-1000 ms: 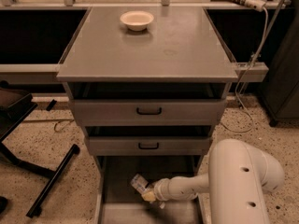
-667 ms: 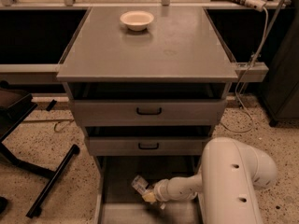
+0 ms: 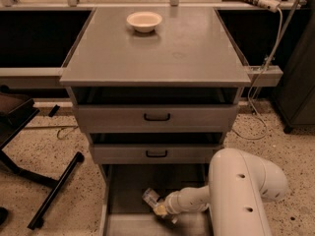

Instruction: Place blue plastic bottle into bottom drawer

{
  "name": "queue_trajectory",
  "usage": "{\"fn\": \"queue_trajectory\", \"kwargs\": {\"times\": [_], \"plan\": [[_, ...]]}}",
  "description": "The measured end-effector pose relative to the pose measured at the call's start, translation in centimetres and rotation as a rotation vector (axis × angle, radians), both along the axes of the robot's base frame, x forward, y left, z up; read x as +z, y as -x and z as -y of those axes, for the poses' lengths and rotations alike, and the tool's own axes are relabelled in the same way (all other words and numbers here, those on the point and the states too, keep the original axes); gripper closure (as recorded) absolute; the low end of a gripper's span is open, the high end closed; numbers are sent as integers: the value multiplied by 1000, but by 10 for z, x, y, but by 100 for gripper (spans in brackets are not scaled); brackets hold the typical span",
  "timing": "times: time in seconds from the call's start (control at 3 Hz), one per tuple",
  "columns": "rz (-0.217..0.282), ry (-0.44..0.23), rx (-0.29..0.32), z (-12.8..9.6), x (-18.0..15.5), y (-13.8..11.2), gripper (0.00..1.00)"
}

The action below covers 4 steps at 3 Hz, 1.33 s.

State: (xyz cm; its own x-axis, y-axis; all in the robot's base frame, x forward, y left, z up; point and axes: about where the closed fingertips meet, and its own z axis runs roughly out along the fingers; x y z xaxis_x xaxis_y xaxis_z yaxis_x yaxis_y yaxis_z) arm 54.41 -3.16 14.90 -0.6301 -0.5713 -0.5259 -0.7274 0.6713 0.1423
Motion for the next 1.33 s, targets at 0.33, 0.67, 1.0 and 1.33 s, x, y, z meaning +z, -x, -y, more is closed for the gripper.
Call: {"fn": "queue_trajectory", "kwargs": {"times": [0.33, 0.67, 1.0, 1.33], "plan": [[-1, 0, 0, 0, 0, 0, 100], [-1, 0, 0, 0, 0, 0, 81], [-1, 0, 0, 0, 0, 0, 58], [-1, 0, 0, 0, 0, 0, 35]]}}
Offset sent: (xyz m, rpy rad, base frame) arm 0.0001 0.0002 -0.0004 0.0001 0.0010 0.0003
